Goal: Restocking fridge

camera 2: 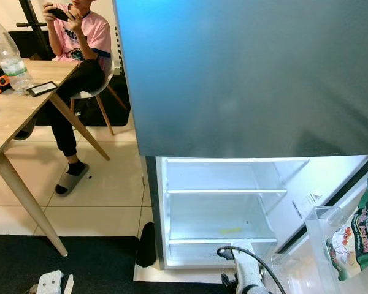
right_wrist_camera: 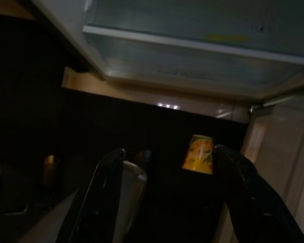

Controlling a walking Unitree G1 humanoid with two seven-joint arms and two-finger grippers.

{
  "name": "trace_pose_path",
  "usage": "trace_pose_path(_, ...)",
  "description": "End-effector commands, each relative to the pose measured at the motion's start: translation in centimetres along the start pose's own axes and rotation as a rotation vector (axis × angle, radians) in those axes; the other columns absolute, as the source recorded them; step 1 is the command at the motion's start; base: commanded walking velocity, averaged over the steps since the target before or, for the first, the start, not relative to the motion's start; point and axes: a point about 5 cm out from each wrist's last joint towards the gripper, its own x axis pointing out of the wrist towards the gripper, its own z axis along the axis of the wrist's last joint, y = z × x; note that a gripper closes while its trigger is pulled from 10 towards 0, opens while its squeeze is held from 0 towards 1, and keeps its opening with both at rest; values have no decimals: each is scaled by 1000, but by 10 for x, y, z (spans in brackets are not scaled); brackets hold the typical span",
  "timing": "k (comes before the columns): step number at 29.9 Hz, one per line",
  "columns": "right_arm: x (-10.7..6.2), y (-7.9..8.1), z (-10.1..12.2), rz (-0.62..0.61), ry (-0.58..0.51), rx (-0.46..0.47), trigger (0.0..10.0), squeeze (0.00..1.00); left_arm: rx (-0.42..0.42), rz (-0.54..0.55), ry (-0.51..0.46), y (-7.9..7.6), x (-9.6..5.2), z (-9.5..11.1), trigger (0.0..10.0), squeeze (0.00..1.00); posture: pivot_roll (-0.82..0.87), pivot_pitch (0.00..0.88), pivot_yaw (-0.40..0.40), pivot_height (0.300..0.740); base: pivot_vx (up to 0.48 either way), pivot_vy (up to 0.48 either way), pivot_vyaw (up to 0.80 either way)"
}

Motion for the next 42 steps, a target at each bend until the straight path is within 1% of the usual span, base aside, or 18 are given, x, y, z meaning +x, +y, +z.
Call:
trace_pose_path(1, 0, 1, -2, 21, -4, 43, 10000, 0, -1, 3, 26, -1, -1, -6, 10000, 0, 4, 0, 16, 740, 0, 0, 0)
trace_pose_path(2, -1, 1, -5, 28, 9, 77, 10000, 0, -4, 3, 30, 0, -1, -7, 10000, 0, 4, 0, 22, 740, 0, 0, 0)
trace_pose_path(4, -1, 0, -7, 19, 19, 71, 10000, 0, -3, 2, 31, 1, -1, -7, 10000, 0, 3, 0, 26, 740, 0, 0, 0)
trace_pose_path(9, -3, -1, -14, 25, 39, 93, 10000, 0, 1, -5, 35, -1, -2, -9, 10000, 0, 8, 0, 16, 740, 0, 0, 0)
trace_pose_path(12, -4, -3, -20, 16, 60, 81, 10000, 0, -6, -7, 37, -3, -1, -11, 10000, 0, 8, 0, 8, 740, 0, 0, 0)
trace_pose_path(22, -5, -6, -21, 9, 63, 97, 10000, 0, -16, -14, 46, -6, -1, -15, 10000, 0, 2, 0, 11, 740, 0, 0, 0)
trace_pose_path(32, -5, -3, -22, 19, 56, 142, 10000, 0, -38, -13, 31, -5, -1, -11, 10000, 0, 8, 0, 13, 740, 0, 0, 0)
trace_pose_path(35, -4, -2, -19, 29, 35, 191, 10000, 0, -78, -14, 14, -3, -1, -8, 10000, 0, 1, 0, 16, 740, 0, 0, 0)
trace_pose_path(37, -4, -2, -19, 29, 35, 191, 10000, 0, -78, -14, 14, -3, -1, -8, 10000, 0, 1, 0, 16, 740, 0, 0, 0)
trace_pose_path(38, -4, -2, -17, 37, 24, 219, 10000, 0, -90, -15, 11, -3, -1, -8, 10000, 0, 1, 0, 16, 740, 0, 0, 0)
trace_pose_path(41, -4, -3, -12, 62, -20, 345, 10000, 0, -196, -10, -15, -2, -1, -5, 10000, 0, 1, 0, 13, 740, 0, 0, 0)
trace_pose_path(42, -4, -3, -11, 66, -23, 372, 10000, 0, -222, -7, -21, -1, -1, -5, 10000, 0, 1, 0, 13, 740, 0, 0, 0)
